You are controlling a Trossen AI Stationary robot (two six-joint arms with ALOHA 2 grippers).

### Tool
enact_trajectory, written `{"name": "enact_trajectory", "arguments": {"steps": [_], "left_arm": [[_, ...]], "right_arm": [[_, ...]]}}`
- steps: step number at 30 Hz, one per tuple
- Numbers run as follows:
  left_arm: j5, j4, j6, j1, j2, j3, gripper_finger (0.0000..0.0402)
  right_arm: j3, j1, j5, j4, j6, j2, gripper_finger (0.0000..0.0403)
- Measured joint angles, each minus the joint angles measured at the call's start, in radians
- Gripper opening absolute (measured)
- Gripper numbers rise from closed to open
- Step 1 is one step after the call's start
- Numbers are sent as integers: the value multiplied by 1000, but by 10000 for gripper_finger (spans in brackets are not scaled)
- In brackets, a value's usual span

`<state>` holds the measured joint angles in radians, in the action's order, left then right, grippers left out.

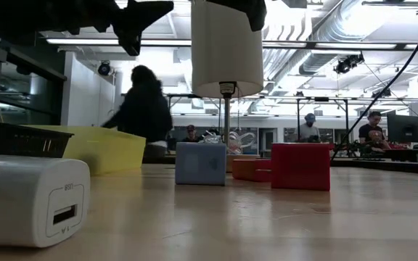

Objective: Pick & Place Office items
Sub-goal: Put the pink charger adapter into the yellow bin

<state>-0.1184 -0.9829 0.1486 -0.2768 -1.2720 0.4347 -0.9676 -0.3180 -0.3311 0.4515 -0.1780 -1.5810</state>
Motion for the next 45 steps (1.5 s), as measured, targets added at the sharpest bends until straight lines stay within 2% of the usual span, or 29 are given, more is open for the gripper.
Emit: {"name": "enact_trajectory", "arguments": {"steps": [15,20,26,30,36,45], "left_arm": [[-1,-51,-22,30,0,0,183],[65,-82,-21,51,0,0,183],[73,-99,-27,53,0,1,184],[104,-99,-29,53,0,1,205],[87,-100,-30,53,0,1,249],[52,-107,-56,53,0,1,254]], "right_arm": [[0,0,-10,1,7,0,114],[0,0,-30,1,7,0,114],[0,0,-33,0,7,0,115],[0,0,-33,0,7,0,113],[0,0,-33,1,8,0,114],[0,24,-33,14,18,0,114]]}}
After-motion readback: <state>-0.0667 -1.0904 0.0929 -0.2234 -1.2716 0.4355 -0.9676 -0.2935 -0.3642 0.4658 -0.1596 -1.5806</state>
